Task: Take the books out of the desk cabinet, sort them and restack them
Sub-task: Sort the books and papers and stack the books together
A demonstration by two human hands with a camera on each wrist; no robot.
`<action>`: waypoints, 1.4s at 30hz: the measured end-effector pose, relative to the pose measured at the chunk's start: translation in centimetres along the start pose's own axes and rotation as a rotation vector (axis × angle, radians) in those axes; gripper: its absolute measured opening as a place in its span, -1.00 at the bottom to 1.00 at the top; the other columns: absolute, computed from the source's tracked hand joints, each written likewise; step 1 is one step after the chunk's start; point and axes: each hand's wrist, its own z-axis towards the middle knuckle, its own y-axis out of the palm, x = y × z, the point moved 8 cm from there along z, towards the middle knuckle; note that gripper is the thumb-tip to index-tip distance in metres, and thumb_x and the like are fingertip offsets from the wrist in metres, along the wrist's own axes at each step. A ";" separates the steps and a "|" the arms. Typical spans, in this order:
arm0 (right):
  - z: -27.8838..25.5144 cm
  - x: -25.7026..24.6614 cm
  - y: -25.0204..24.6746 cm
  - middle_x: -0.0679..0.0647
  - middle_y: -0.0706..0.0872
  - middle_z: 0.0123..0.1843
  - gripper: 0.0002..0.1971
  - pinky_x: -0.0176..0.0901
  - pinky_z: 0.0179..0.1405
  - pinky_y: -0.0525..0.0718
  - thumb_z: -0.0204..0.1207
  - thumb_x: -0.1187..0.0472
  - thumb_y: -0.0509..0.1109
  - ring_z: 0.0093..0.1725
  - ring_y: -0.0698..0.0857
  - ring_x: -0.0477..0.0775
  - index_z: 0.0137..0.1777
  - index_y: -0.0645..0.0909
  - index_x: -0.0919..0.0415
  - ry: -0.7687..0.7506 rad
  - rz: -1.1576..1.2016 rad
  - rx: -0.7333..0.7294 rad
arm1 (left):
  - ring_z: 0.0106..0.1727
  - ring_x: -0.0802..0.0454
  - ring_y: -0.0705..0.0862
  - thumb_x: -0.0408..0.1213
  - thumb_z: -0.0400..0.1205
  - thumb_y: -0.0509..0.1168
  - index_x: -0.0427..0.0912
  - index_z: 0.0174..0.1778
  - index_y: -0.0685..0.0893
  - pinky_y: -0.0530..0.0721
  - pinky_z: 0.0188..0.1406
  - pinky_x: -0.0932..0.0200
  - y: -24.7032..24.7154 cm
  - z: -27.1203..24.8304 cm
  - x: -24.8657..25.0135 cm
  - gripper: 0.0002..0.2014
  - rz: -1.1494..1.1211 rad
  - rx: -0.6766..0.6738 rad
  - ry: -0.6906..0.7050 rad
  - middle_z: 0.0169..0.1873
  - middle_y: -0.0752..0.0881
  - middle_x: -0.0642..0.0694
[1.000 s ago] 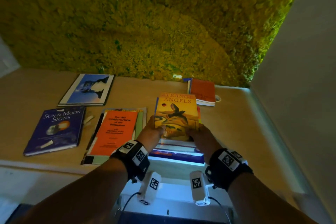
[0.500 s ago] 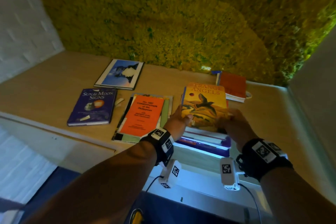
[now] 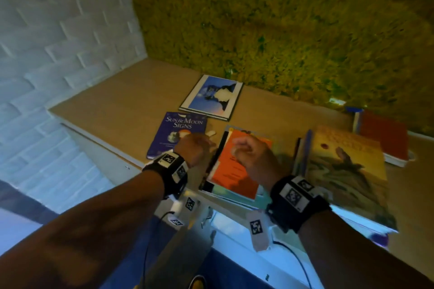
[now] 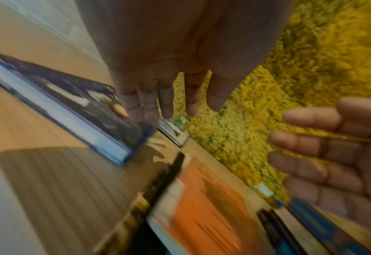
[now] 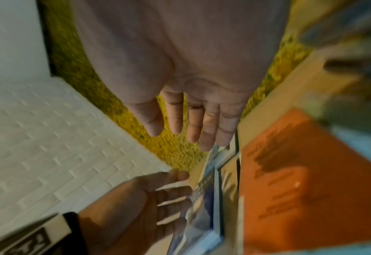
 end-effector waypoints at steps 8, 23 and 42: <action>10.4 6.0 13.6 0.12 0.84 0.12 -0.46 0.25 0.24 0.74 0.31 -0.22 0.46 0.10 0.80 0.24 0.20 0.73 0.10 0.297 0.058 -0.234 | 0.27 -0.38 0.64 0.26 0.40 0.37 -0.13 0.52 0.48 0.62 0.32 -0.23 -10.7 6.0 -12.5 -0.18 0.228 0.155 -0.362 0.36 0.60 -0.33; 9.1 4.4 12.4 0.00 0.79 0.09 -0.85 -0.03 0.00 0.58 0.57 0.00 0.53 0.08 0.74 0.07 0.01 0.62 -0.04 0.481 0.475 0.014 | -0.13 -0.28 0.75 -0.29 0.71 0.32 -0.27 0.23 0.63 0.74 0.02 -0.28 -10.5 6.2 -11.2 -0.78 -0.615 0.177 -0.286 0.01 0.77 -0.40; -14.3 5.9 -25.0 0.28 0.78 -0.07 -0.77 0.16 -0.07 0.68 0.54 0.38 0.51 -0.09 0.73 0.21 -0.10 0.50 0.12 0.134 0.338 0.674 | 0.01 -0.23 0.84 0.01 0.58 0.39 -0.10 0.16 0.62 0.76 0.11 -0.31 16.5 -5.4 17.7 -0.66 -0.680 -0.259 0.131 0.05 0.84 -0.23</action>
